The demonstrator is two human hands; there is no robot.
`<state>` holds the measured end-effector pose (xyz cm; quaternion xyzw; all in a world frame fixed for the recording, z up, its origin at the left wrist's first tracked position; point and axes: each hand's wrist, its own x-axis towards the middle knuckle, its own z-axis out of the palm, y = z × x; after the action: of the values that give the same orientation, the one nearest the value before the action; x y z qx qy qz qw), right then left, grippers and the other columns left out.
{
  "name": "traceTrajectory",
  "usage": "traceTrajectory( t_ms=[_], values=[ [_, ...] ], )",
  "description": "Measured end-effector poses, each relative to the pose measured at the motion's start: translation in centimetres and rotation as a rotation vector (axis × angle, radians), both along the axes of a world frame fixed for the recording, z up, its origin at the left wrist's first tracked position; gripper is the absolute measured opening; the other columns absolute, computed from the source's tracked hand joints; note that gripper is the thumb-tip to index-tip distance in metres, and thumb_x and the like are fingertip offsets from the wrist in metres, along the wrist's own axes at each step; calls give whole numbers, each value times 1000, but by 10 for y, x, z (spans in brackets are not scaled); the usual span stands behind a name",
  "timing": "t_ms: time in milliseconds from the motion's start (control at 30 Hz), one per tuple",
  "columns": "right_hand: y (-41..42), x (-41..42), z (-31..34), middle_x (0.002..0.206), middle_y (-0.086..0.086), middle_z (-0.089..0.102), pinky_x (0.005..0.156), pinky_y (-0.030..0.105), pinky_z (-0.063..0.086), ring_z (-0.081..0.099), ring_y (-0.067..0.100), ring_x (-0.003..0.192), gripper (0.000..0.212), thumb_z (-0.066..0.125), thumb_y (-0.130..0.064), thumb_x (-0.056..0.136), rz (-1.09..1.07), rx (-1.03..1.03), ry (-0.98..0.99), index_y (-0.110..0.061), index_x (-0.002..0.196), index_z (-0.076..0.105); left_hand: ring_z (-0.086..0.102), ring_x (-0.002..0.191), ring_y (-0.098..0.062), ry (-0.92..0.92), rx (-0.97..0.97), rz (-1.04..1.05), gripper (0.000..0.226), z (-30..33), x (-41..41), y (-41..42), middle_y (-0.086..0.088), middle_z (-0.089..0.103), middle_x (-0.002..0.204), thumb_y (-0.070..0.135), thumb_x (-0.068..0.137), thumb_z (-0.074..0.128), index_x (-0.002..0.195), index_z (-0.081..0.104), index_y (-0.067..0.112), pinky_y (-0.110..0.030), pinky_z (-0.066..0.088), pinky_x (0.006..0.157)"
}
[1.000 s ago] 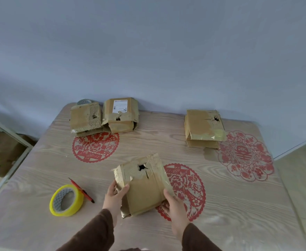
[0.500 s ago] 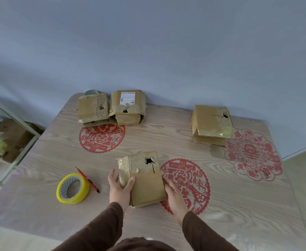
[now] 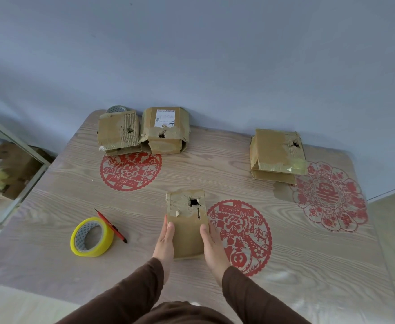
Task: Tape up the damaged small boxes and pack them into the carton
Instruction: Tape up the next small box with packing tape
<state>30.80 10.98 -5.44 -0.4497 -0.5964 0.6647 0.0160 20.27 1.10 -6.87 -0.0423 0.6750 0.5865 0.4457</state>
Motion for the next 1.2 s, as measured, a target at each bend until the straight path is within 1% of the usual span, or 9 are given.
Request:
traceTrajectory(
  t_ms=[133,300,567,700,800,900,1000,1133,1200],
  values=[
    [-4,4,-1,160,-13,30,113,22,24,30,4,142,65,34,-59,102,-57,-105,30,-31,159,22,47,138,-16,-29,26,4,65,-5,1,-5,7,45,154,67,96,40,155,29,42,-45,35,118],
    [-1,3,-3,160,-9,35,110,20,26,34,4,139,61,39,-53,103,-102,-158,27,-26,157,30,60,124,-17,-50,65,45,51,-6,2,-3,5,62,137,55,101,39,148,46,35,-41,47,107],
    [-1,-1,7,141,-18,39,109,22,28,36,2,130,55,38,-48,106,-80,-157,33,-27,156,31,57,127,-16,-60,20,23,50,0,-2,-1,5,56,144,52,105,36,153,36,39,-41,43,112],
    [33,-9,11,149,0,52,105,20,42,54,6,125,48,41,-41,107,121,53,-22,-18,149,45,61,115,-18,-140,-22,77,55,1,12,5,0,58,139,48,104,40,155,30,32,-32,54,92],
    [76,-31,17,155,5,46,117,31,32,44,19,141,48,40,-37,108,411,348,-177,-15,150,44,61,99,-13,-256,-44,67,33,8,23,14,0,61,118,22,107,45,139,40,30,-26,54,72],
    [102,-60,27,152,3,50,114,33,36,47,21,138,39,40,-29,109,648,523,-262,-23,146,52,57,106,-17,-340,-73,-8,29,16,24,11,-1,62,106,19,101,59,128,49,15,-31,47,90],
    [104,-83,31,143,5,57,100,33,44,56,25,126,37,38,-27,109,763,574,-322,-25,142,55,50,129,-24,-341,-109,-52,43,15,20,0,-6,57,127,33,97,64,132,44,16,-43,36,114],
    [80,-86,22,115,10,66,75,35,44,62,27,96,37,36,-33,106,727,499,-306,-17,136,51,60,111,-28,-157,-178,224,53,10,-8,-9,-9,60,124,29,94,68,136,41,14,-44,53,95],
    [62,-79,15,121,14,64,78,37,44,61,26,96,43,32,-32,106,648,469,-252,-17,145,42,63,105,-29,-95,-184,232,60,6,-22,-14,-9,61,123,22,92,70,142,36,17,-45,57,88]
  ],
)
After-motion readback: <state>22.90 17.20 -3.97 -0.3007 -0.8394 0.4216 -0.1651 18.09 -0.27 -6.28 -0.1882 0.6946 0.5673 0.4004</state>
